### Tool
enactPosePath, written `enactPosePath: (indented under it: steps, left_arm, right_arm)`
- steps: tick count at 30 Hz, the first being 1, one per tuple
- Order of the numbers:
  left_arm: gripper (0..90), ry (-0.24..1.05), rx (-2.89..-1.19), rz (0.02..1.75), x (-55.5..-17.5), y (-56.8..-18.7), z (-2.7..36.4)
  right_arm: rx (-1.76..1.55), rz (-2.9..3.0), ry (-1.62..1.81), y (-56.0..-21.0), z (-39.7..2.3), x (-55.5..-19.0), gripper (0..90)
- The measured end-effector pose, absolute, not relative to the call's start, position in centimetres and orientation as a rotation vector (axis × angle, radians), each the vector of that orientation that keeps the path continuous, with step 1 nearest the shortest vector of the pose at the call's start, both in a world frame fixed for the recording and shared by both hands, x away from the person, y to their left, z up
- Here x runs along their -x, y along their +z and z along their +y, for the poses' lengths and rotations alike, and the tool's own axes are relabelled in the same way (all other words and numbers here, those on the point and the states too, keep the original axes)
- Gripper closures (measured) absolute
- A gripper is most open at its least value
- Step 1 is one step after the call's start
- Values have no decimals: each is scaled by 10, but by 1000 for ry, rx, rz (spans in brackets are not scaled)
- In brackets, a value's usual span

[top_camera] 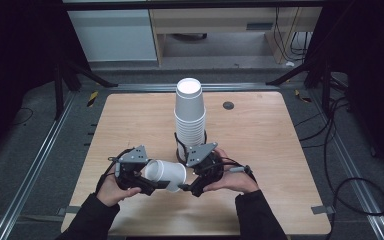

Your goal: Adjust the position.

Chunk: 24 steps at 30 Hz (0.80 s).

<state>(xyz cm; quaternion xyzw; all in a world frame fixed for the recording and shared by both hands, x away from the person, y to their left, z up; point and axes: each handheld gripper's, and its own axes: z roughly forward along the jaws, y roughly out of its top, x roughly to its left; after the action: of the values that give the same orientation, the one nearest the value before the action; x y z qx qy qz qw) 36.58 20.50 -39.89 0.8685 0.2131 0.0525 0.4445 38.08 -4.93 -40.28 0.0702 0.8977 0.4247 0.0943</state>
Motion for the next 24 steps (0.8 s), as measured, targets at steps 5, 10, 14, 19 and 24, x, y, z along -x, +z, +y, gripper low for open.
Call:
enactPosePath:
  steps: [5, 10, 14, 19, 24]
  left_arm:
    - [199, 138, -2103, 537, -367, -396, 211]
    - [198, 142, -2053, 536, -367, -394, 215]
    - [197, 138, -2038, 526, -367, -394, 214]
    - [197, 125, -2020, 512, -366, -394, 213]
    - [197, 117, -2004, 492, -364, -394, 211]
  right_arm:
    - [-257, 2638, 1292, -404, -60, -379, 38]
    - [-300, 2626, 1319, -410, -65, -377, 32]
    - [-333, 2608, 1361, -415, -68, -375, 34]
    - [-370, 2580, 1437, -424, -69, -370, 35]
    - [-393, 2567, 1504, -430, -68, -368, 35]
